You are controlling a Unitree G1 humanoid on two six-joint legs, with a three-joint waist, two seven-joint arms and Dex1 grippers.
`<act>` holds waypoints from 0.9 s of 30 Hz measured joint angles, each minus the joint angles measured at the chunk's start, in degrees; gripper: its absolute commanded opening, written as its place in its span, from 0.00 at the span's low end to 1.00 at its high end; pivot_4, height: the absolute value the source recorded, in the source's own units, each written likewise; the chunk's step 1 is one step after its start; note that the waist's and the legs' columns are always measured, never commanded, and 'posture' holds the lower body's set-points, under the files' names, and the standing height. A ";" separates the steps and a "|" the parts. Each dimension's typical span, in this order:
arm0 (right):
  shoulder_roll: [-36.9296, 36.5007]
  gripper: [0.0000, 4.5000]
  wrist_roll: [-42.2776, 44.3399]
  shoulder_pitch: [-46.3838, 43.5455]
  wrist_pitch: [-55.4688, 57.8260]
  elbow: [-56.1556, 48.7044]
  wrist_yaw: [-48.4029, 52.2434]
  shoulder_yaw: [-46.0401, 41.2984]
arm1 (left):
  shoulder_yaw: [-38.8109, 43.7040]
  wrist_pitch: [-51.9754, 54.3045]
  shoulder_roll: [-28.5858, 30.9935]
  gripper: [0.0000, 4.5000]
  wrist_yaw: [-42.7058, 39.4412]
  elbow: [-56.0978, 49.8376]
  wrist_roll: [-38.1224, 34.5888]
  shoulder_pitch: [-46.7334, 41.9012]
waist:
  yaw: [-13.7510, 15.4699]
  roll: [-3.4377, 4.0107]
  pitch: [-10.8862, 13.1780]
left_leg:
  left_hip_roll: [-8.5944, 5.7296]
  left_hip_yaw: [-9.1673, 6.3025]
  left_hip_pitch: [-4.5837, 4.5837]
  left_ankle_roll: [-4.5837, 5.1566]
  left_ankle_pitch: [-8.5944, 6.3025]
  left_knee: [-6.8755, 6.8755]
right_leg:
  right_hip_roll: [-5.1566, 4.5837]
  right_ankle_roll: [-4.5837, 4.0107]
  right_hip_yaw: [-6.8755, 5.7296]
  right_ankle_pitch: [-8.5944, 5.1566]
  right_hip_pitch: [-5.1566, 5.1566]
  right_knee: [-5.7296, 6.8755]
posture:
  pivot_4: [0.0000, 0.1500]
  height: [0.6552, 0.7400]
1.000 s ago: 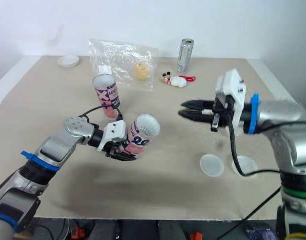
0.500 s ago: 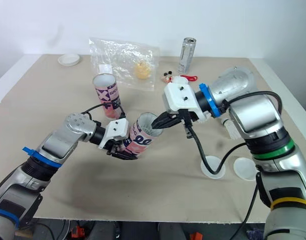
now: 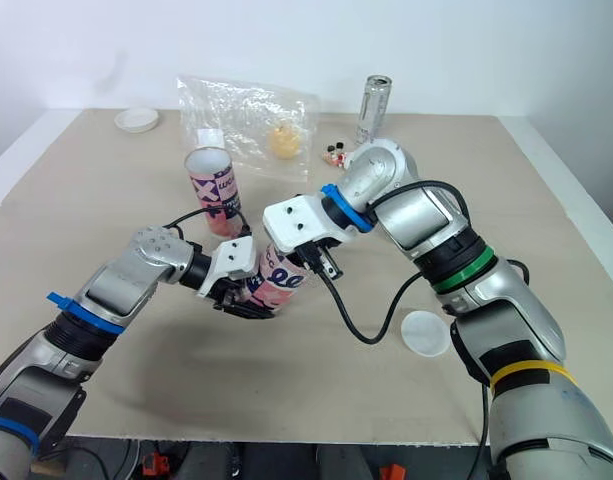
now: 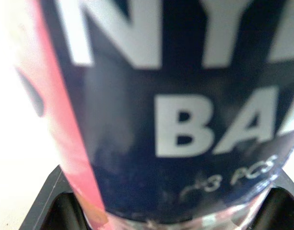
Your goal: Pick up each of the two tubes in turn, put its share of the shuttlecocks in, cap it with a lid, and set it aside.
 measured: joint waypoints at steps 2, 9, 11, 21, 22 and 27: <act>0.40 0.00 -0.25 -0.03 -0.30 0.13 0.00 0.16 | 0.04 0.27 0.04 0.65 0.16 0.01 0.03 0.00 | -0.02 0.00 0.00 | 0.02 0.00 0.04 -0.01 0.02 0.01 | 0.02 0.03 0.00 0.01 0.01 0.04 | 1.00 1.00; 0.89 0.00 0.13 -0.22 0.30 0.19 0.01 0.51 | 0.04 0.44 0.17 0.65 0.56 -0.13 0.03 0.13 | -0.03 0.01 0.00 | 0.08 -0.01 0.11 -0.02 0.03 0.01 | 0.10 0.05 0.00 0.01 0.04 0.06 | 1.00 1.00; 0.71 0.00 1.27 -0.29 1.69 0.49 0.08 0.31 | 0.05 0.44 0.20 0.65 0.73 -0.45 0.02 0.25 | -0.02 0.01 0.00 | 0.08 -0.01 0.10 -0.03 0.03 0.01 | 0.10 0.05 0.00 0.01 0.04 0.06 | 1.00 1.00; -7.67 0.00 14.27 -2.17 11.77 -3.66 0.07 -6.18 | -0.05 0.40 -0.21 0.65 1.06 -1.88 -0.60 0.96 | 0.04 0.03 0.03 | 0.07 -0.03 -0.04 -0.01 0.02 -0.03 | 0.07 -0.11 -0.01 0.02 -0.05 0.05 | 1.00 1.00; -8.03 0.00 14.71 -2.15 12.45 -3.90 0.07 -6.98 | -0.05 0.39 -0.24 0.65 1.07 -1.89 -0.60 0.95 | 0.03 0.02 0.03 | 0.07 -0.03 -0.03 -0.01 0.01 -0.03 | 0.07 -0.11 -0.01 0.01 -0.04 0.05 | 1.00 1.00; -10.69 0.00 18.25 0.46 16.78 -6.47 -0.18 -12.40 | -0.13 -0.12 -0.81 0.65 1.32 -1.73 -0.61 0.94 | 0.03 0.03 0.03 | 0.07 -0.03 -0.03 -0.01 0.01 0.00 | 0.07 -0.11 -0.02 0.02 -0.03 0.05 | 1.00 1.00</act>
